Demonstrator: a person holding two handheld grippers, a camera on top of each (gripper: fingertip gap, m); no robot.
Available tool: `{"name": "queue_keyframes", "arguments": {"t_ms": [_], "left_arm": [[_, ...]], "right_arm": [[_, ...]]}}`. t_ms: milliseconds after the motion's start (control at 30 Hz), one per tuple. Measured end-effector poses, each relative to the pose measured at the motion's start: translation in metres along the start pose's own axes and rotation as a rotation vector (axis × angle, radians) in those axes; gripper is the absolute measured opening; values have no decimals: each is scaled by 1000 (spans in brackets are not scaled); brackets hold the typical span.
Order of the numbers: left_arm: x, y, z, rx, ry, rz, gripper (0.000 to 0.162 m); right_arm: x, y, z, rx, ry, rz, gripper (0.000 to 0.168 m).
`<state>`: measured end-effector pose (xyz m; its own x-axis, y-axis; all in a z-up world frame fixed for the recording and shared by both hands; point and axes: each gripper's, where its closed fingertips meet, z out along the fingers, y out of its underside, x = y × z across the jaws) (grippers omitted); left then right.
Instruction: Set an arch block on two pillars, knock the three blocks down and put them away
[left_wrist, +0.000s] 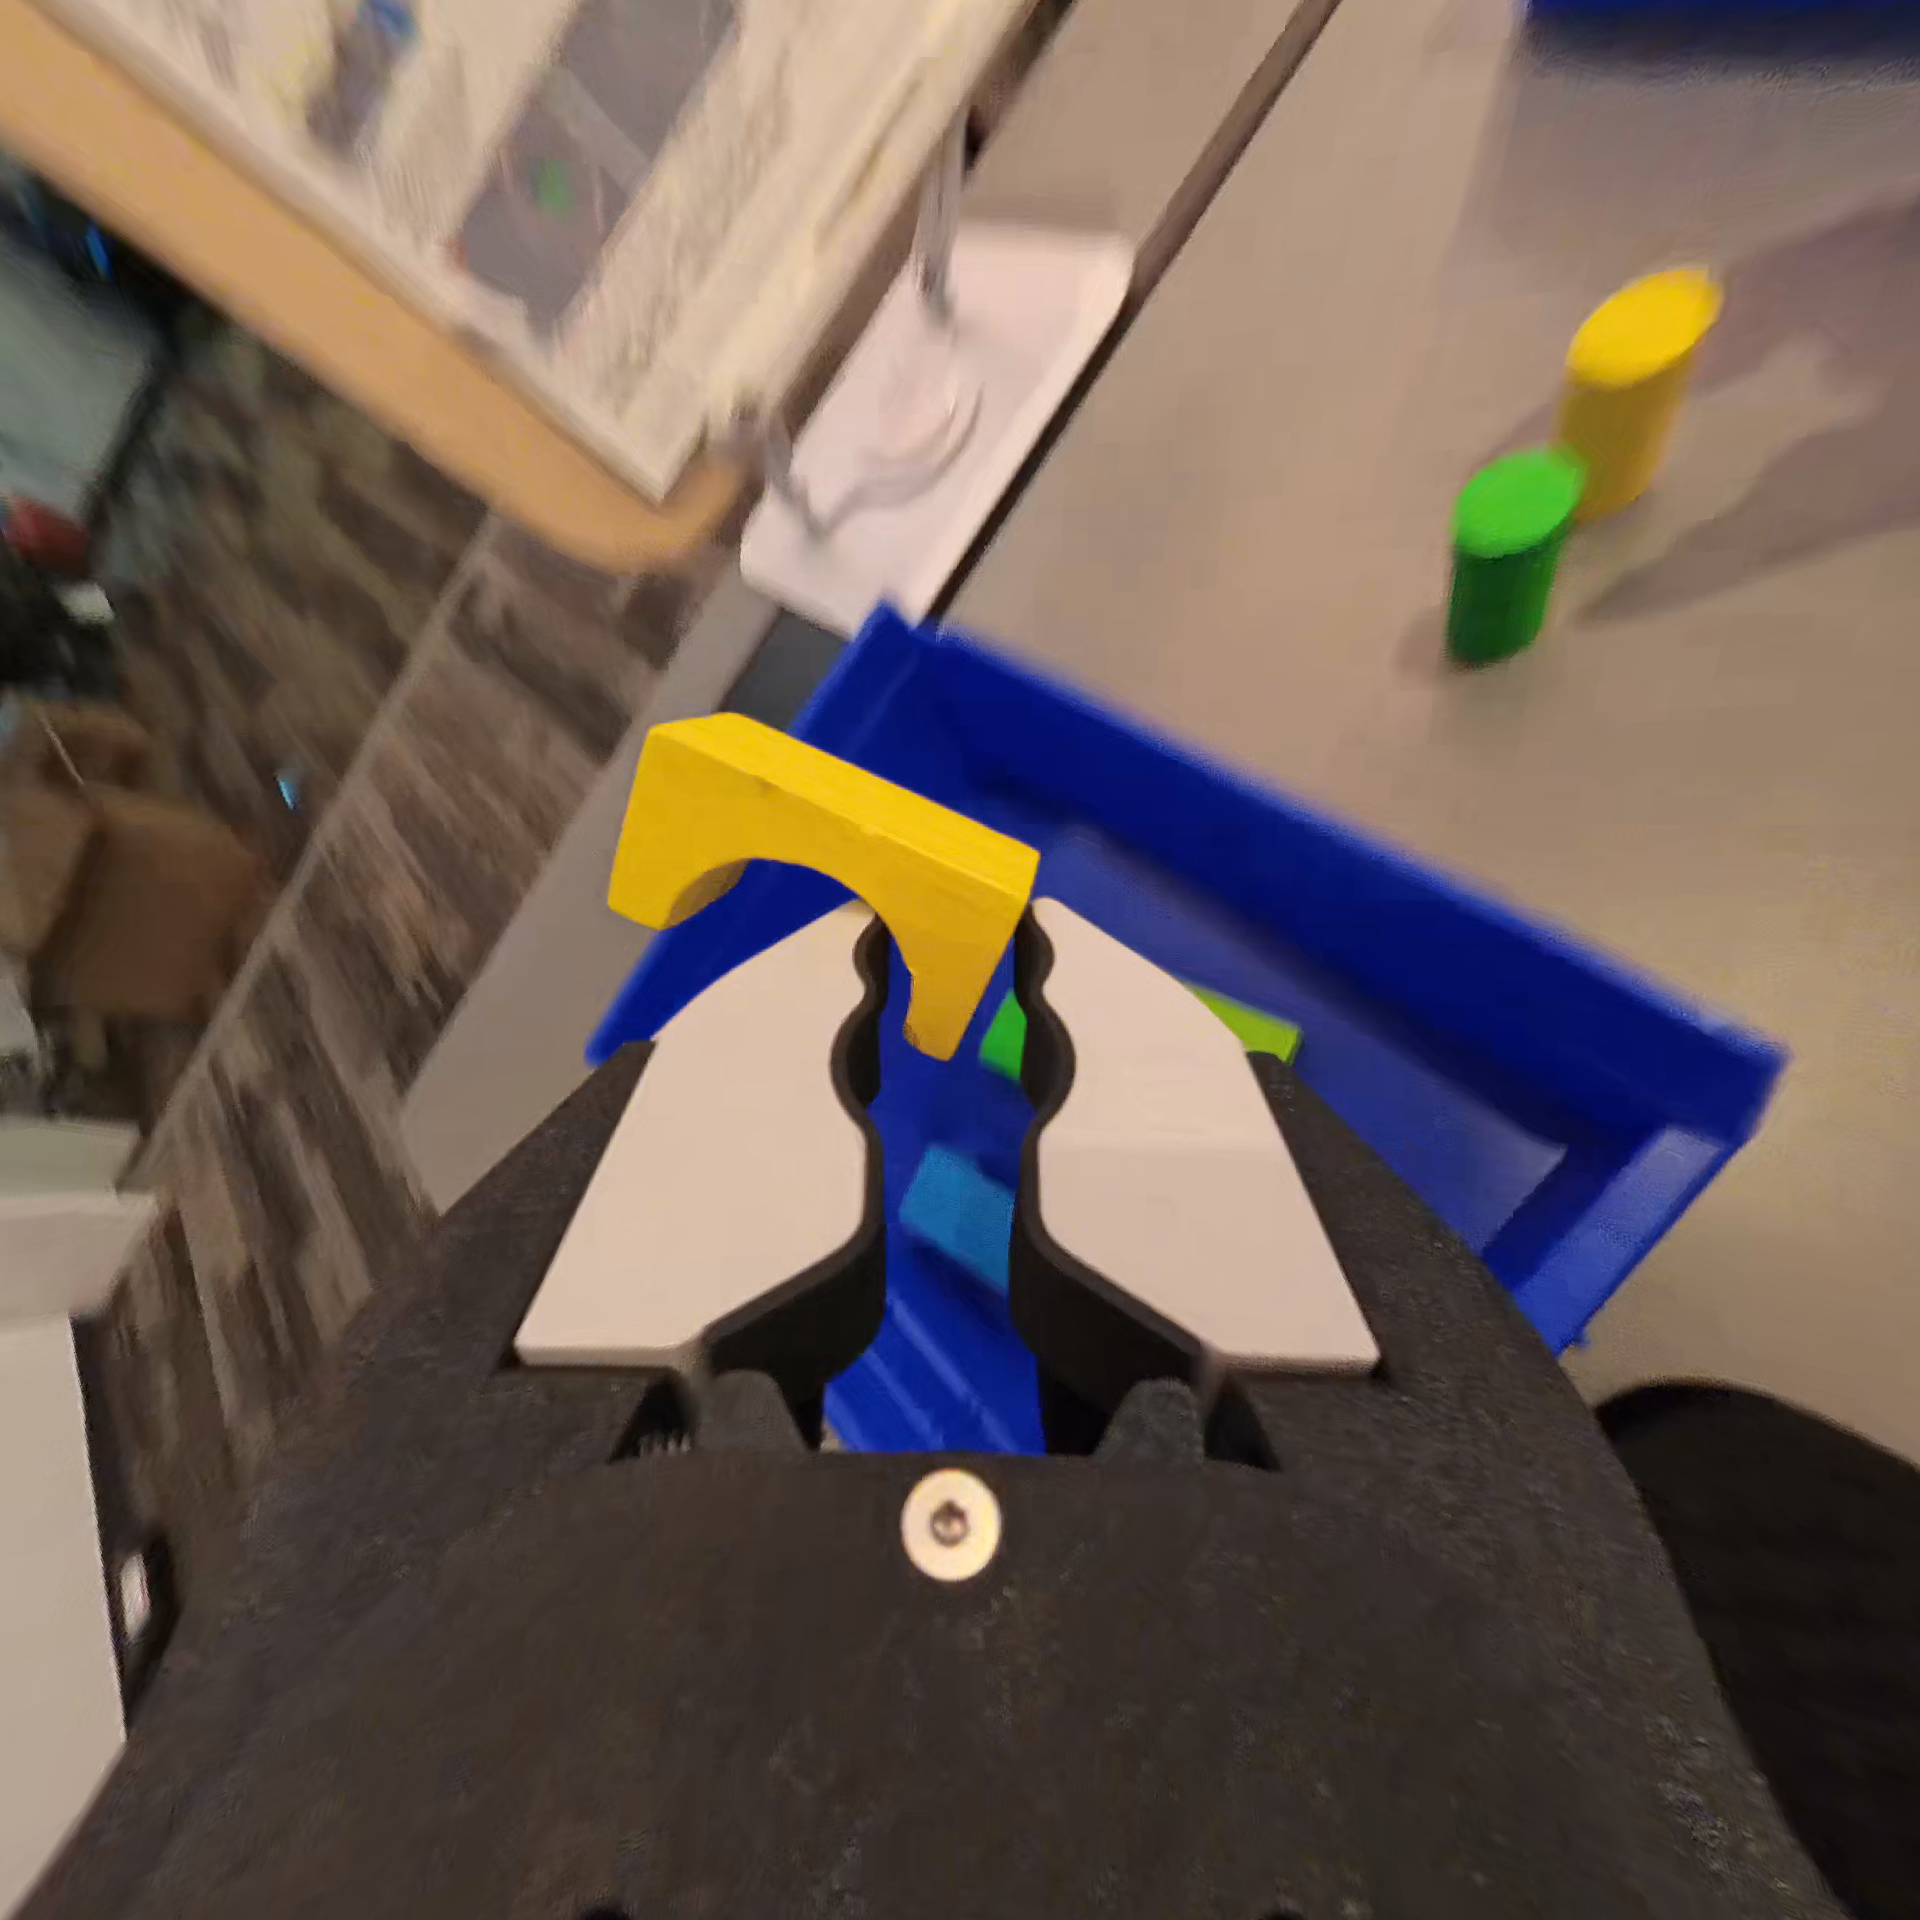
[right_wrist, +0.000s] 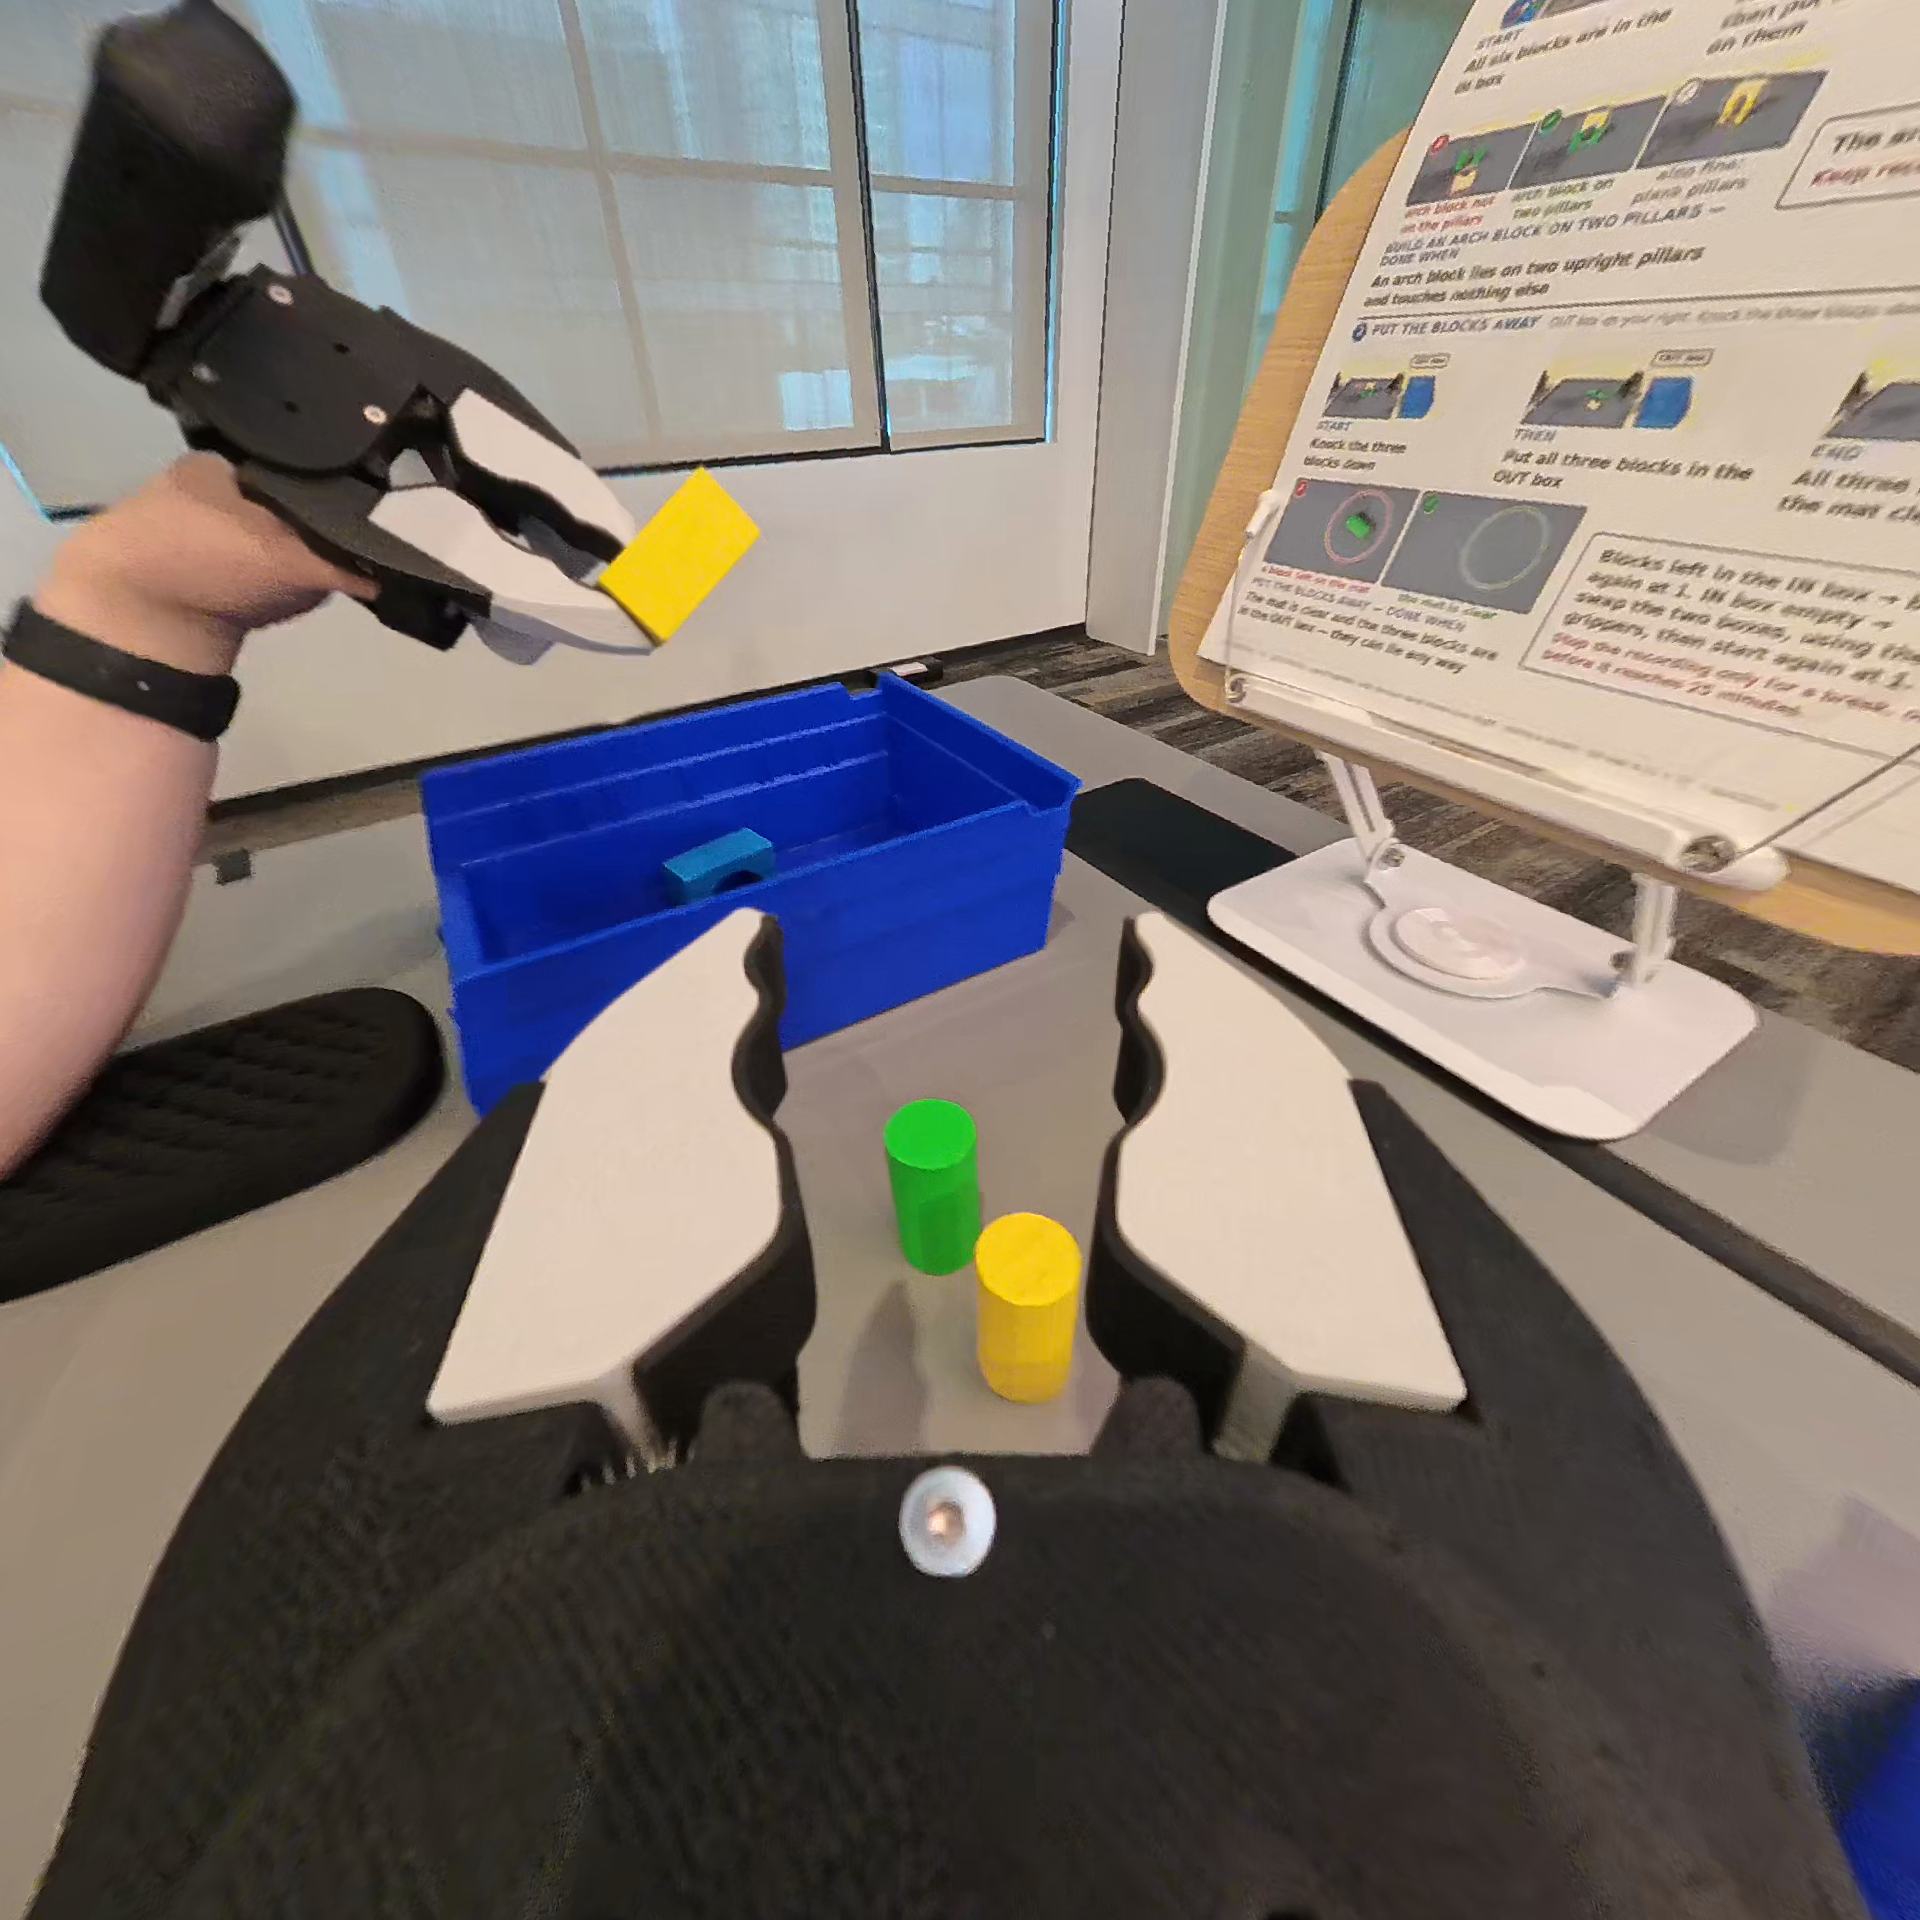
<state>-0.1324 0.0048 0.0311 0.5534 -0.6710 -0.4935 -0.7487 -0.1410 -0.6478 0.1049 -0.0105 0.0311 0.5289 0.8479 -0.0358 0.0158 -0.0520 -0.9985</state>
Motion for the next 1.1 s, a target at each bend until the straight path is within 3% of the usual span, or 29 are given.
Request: {"name": "queue_keyframes", "arguments": {"t_ms": [167,333,700,800,1100], "left_arm": [[49,-85,8,188,-40,171,23],[104,-120,38,206,-37,299,23],[162,-129,69,174,46,415,23],[165,-128,73,152,15,455,23],[165,-120,79,102,42,420,24]], "right_arm": [[-24,-12,1,42,-103,225,63],[-32,-21,-1,103,-165,454,59],[-28,12,11,-19,-133,558,54],[-32,18,13,-53,-138,540,35],[-24,27,15,-64,-144,563,34]]}}
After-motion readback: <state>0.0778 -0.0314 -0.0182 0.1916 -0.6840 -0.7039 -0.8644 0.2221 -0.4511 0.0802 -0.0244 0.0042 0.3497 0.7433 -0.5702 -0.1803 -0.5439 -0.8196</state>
